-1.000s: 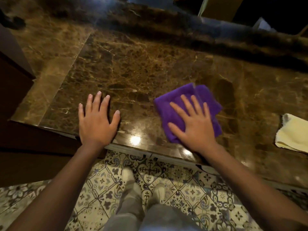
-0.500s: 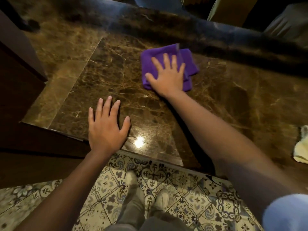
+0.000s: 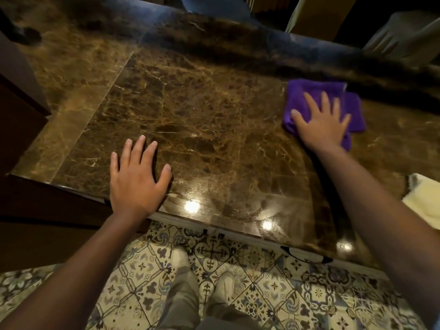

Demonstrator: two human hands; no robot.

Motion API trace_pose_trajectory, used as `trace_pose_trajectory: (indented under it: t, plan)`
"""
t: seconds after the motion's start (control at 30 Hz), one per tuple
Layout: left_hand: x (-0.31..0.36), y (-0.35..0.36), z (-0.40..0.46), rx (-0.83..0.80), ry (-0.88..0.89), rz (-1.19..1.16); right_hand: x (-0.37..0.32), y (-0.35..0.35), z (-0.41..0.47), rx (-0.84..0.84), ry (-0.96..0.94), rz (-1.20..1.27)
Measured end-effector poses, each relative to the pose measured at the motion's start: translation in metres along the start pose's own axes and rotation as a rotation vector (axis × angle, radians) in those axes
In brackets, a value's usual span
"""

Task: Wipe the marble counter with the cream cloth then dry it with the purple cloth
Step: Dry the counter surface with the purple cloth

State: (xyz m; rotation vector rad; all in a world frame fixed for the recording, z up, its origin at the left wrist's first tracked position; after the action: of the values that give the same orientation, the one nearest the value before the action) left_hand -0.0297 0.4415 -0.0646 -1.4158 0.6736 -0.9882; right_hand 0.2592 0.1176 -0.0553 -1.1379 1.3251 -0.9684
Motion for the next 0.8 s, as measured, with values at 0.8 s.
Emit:
trace_pose_trajectory:
  t: [0.8]
  plan:
    - [0.003,-0.002,-0.003,0.014,0.008,-0.004,0.064,-0.002,-0.097,0.032,0.030,-0.001]
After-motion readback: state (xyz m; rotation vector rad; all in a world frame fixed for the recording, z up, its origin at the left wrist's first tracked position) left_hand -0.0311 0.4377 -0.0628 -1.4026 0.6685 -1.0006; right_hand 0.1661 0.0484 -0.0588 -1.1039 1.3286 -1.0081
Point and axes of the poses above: each hand's wrist, its own z-axis towards the middle knuckle, its own y-axis out of the palm, x = y × z, the point moved 3 cm from there along z, towards the middle knuckle, and after that the axes turned 3 degrees about z, right-handed, at the moved point
